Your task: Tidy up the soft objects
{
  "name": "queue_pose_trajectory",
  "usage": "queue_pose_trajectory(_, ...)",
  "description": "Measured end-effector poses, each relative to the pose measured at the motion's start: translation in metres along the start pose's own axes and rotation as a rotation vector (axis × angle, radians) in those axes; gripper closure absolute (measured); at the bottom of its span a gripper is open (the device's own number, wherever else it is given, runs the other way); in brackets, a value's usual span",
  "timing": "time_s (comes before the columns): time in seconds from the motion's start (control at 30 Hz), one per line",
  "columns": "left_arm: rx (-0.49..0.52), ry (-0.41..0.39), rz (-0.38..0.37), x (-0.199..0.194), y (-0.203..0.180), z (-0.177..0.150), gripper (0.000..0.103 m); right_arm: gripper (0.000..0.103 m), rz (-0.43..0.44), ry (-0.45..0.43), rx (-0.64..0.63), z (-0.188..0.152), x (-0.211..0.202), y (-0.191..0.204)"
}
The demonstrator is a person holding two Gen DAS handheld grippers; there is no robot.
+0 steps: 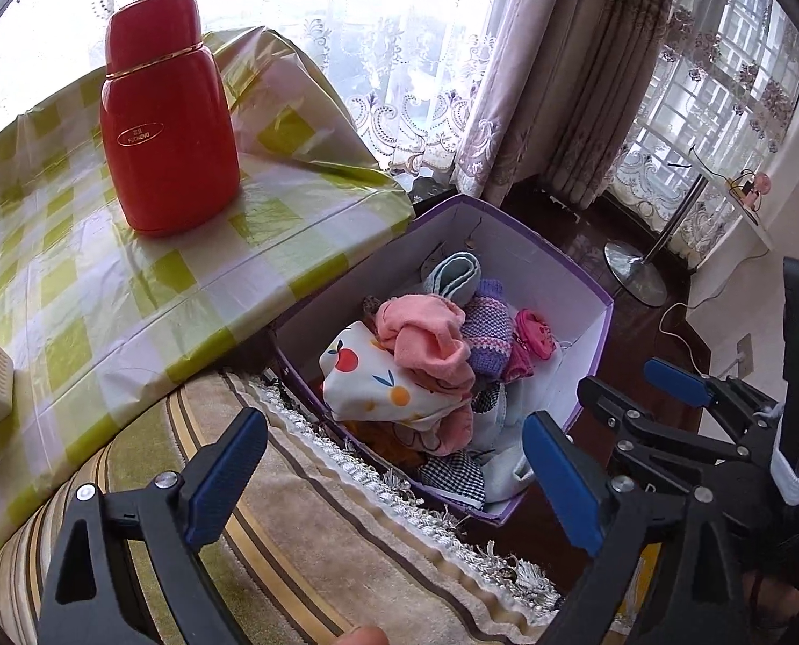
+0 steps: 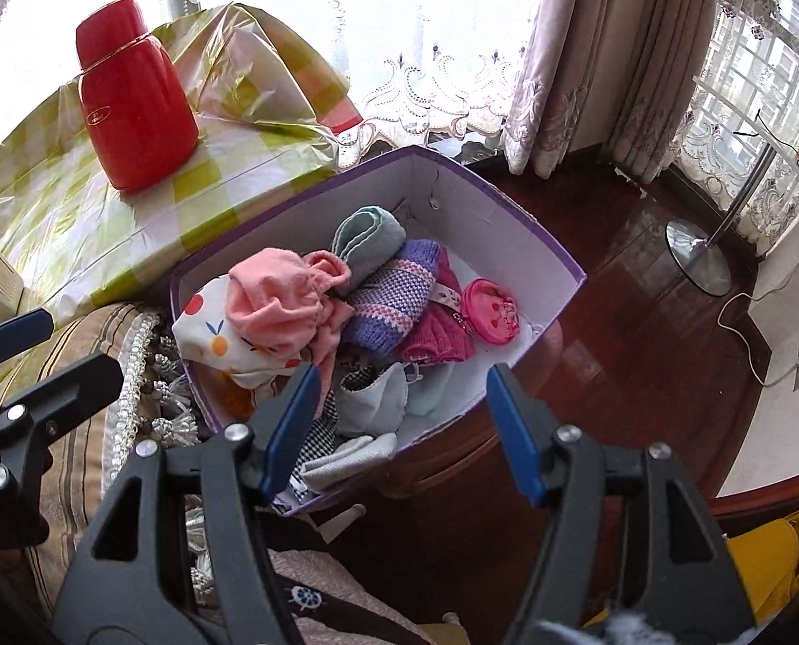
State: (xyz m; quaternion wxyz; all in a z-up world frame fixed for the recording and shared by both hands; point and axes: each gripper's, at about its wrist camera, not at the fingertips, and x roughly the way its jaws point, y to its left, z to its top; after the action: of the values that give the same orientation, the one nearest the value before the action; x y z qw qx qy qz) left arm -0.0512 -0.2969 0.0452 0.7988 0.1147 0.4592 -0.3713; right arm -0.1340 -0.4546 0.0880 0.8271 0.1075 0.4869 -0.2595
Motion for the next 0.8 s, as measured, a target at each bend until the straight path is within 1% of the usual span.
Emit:
queue_pose_trajectory(0.17,0.006,0.024,-0.008,0.006,-0.0014,-0.0011,0.006,0.036,0.002,0.006,0.01,-0.0007,0.0022,-0.0028)
queue_pose_trajectory(0.8,0.001,0.041,-0.02,0.0099,-0.0022,-0.0013,0.006,0.035,0.005,0.015,0.019,-0.002,0.0057,-0.0051)
